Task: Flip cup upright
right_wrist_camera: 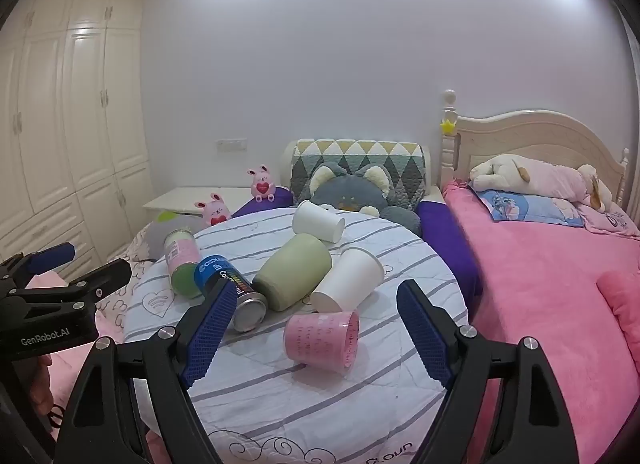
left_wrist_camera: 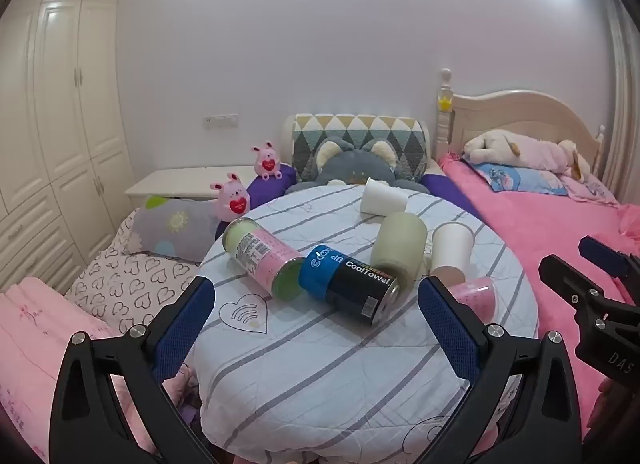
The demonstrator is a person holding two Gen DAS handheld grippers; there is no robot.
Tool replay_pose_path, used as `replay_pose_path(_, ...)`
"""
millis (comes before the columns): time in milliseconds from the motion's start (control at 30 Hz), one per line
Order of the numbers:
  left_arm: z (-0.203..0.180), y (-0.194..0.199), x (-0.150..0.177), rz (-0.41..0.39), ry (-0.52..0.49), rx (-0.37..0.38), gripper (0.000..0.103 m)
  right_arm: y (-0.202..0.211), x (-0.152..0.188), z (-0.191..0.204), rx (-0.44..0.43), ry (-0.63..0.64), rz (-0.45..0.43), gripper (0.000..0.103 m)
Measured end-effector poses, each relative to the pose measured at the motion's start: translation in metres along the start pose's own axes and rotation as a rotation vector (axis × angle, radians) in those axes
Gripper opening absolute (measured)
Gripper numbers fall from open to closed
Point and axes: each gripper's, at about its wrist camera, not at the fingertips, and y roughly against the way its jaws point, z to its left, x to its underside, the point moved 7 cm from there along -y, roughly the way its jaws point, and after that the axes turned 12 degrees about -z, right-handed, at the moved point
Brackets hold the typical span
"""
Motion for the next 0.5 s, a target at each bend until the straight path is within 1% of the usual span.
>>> replay_pose_path(200,0.0043,0.0,-0.0004,0.0,0.002,-0.001,0.103,0.0005,-0.0001,0.0001,0.002,0.002,0.006,0.083)
replay_pose_path(500,0.0005,-0.0009,0.0001,0.001,-0.005,-0.005,0.103,-0.0003,-0.0001,0.0008,-0.002,0.001,0.002,0.083)
